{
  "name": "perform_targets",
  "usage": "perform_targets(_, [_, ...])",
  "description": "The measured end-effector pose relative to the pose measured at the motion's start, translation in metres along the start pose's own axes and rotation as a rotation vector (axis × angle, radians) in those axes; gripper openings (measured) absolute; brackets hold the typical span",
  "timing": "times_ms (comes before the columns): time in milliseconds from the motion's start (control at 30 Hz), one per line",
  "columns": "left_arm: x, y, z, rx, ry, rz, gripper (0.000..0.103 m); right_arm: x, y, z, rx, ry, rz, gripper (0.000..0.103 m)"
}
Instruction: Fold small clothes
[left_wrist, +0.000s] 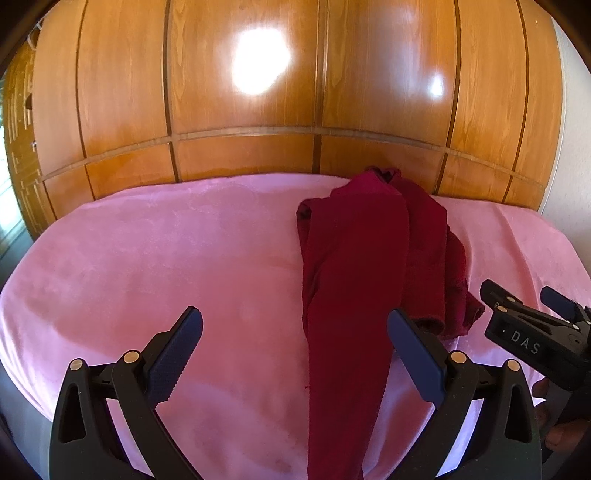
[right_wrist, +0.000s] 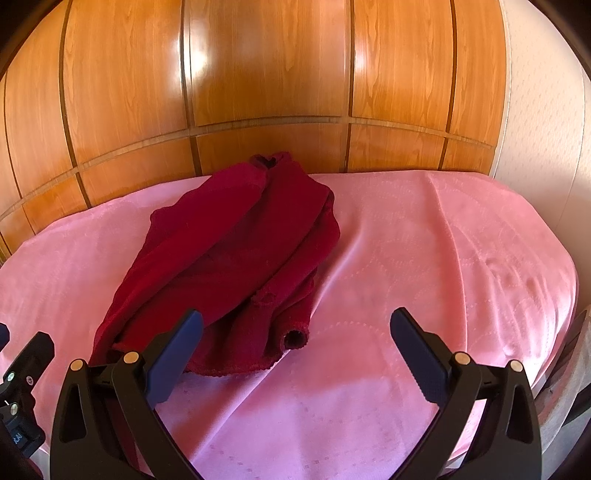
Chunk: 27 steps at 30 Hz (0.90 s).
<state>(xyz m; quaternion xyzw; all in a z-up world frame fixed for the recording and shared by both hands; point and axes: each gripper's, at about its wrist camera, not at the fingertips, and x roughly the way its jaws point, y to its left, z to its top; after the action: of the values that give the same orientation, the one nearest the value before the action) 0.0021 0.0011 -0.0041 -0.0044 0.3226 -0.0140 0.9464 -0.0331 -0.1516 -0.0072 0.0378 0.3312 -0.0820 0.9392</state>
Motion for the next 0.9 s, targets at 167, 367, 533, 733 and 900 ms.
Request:
perform_targets(167, [0.011, -0.001, -0.003, 0.008, 0.032, -0.004, 0.097, 0.008, -0.004, 0.0, 0.012, 0.019, -0.001, 0.101])
perform_targets(367, [0.033, -0.007, -0.012, 0.043, 0.112, -0.045, 0.063, 0.016, -0.011, 0.002, 0.02, 0.03, 0.0, 0.101])
perform_targets(533, [0.061, -0.002, -0.023, 0.007, 0.238, -0.145, 0.0, 0.021, -0.028, 0.009, 0.088, 0.044, 0.115, 0.1])
perform_targets(733, [0.042, 0.024, 0.003, -0.068, 0.143, -0.239, 0.0, 0.043, -0.028, 0.02, 0.141, 0.128, 0.313, 0.06])
perform_targets(900, [0.035, 0.062, 0.037, -0.144, 0.082, -0.244, 0.0, 0.056, -0.012, 0.024, 0.137, 0.194, 0.42, 0.056])
